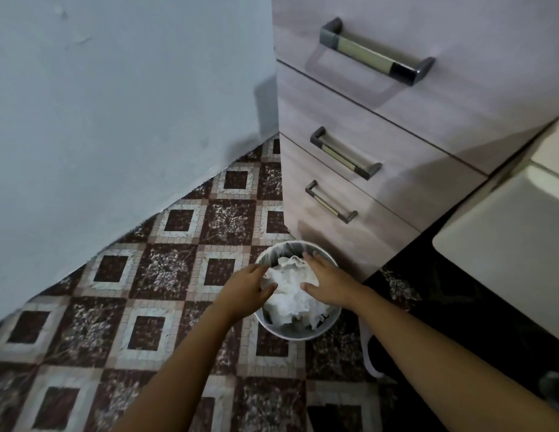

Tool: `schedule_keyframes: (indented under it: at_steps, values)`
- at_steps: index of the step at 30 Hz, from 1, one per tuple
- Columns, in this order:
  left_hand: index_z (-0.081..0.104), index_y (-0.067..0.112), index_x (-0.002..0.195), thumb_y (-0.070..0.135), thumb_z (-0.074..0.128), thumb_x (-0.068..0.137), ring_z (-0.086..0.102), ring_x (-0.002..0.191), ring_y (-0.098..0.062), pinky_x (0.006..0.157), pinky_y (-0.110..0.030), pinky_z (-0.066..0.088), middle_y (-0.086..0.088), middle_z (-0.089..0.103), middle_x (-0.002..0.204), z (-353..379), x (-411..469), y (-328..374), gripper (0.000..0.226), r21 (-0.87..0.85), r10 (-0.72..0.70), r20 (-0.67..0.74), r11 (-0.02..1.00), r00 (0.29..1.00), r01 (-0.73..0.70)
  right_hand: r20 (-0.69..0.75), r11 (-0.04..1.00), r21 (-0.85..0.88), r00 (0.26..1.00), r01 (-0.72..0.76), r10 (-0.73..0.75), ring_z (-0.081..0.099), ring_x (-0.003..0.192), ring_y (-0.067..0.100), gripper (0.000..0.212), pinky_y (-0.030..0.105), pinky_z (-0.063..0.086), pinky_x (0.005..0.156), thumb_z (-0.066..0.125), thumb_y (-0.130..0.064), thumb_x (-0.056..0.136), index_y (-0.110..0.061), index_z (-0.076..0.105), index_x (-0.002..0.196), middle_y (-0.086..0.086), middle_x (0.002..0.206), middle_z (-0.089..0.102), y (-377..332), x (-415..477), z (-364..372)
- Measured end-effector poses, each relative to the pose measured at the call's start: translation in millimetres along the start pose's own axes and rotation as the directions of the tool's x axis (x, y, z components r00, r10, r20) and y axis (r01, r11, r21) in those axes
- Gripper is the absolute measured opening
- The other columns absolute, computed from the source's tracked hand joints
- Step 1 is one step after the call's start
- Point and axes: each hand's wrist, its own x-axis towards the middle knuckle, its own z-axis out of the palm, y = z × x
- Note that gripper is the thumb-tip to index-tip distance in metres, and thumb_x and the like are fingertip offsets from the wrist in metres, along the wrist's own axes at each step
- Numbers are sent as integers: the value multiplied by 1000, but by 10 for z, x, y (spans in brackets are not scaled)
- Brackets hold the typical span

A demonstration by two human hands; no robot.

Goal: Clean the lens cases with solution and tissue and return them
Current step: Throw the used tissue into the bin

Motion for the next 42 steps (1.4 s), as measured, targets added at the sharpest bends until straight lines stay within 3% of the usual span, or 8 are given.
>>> schedule_keyframes:
  at_steps: [7,14,20,23,25,30,36,42]
  values:
    - [36,15,143,39,48,95,44,126,-23,106,-35,36,-7,40,144,-450,6,130,55,60,74,-130,996,989,-66,-140,990,-71,982,119,-128,11,144,19,68,32,17,116,46,-41,94,-18,13,149,3,157,9,-271,-72,-400]
    - [30,18,145,40,47,94,38,131,-21,109,-40,34,-6,35,147,-1091,-123,488,57,106,125,-263,989,957,-100,-256,978,-65,943,201,-211,11,144,18,68,31,16,115,47,-38,94,-17,14,149,5,157,12,-634,-405,-1021]
    - [37,15,142,40,51,93,39,131,-25,109,-39,32,-9,40,145,-1606,-290,867,57,172,214,-389,972,896,-158,-382,961,-114,882,250,-275,15,143,19,67,32,16,115,46,-38,95,-13,14,148,6,156,12,-899,-868,-1526]
    - [40,12,140,51,43,87,40,131,-25,109,-37,30,-10,43,143,-1827,-420,1103,66,194,252,-435,964,864,-184,-430,955,-157,853,253,-297,9,144,18,67,36,14,117,43,-41,95,-14,12,149,3,157,10,-987,-1112,-1744]
    - [43,10,138,63,32,79,43,128,-25,108,-37,32,-11,46,140,-1955,-506,1255,80,220,294,-468,952,834,-212,-452,949,-188,835,253,-313,7,144,17,67,30,11,116,42,-40,95,-13,13,148,4,157,8,-1030,-1269,-1870]
    - [39,13,141,51,45,90,38,132,-21,109,-31,27,-8,42,144,-2217,-673,1630,63,286,362,-505,927,783,-245,-541,945,-176,776,274,-326,8,144,15,64,24,11,112,43,-40,96,-14,16,148,3,157,10,-1106,-1745,-2159]
    - [41,16,140,53,40,84,39,131,-18,105,-23,26,-5,42,144,-2437,-909,2252,67,305,472,-524,881,709,-362,-638,944,-212,696,254,-330,16,143,18,60,26,15,114,45,-35,95,-12,24,146,6,155,19,-1028,-2387,-2436]
    - [41,16,140,58,38,80,38,131,-18,100,-20,26,-5,42,143,-2465,-1046,3015,73,347,600,-503,800,623,-490,-727,958,-213,624,191,-286,28,137,16,53,19,21,106,47,-29,95,-12,32,143,5,150,32,-688,-3050,-2588]
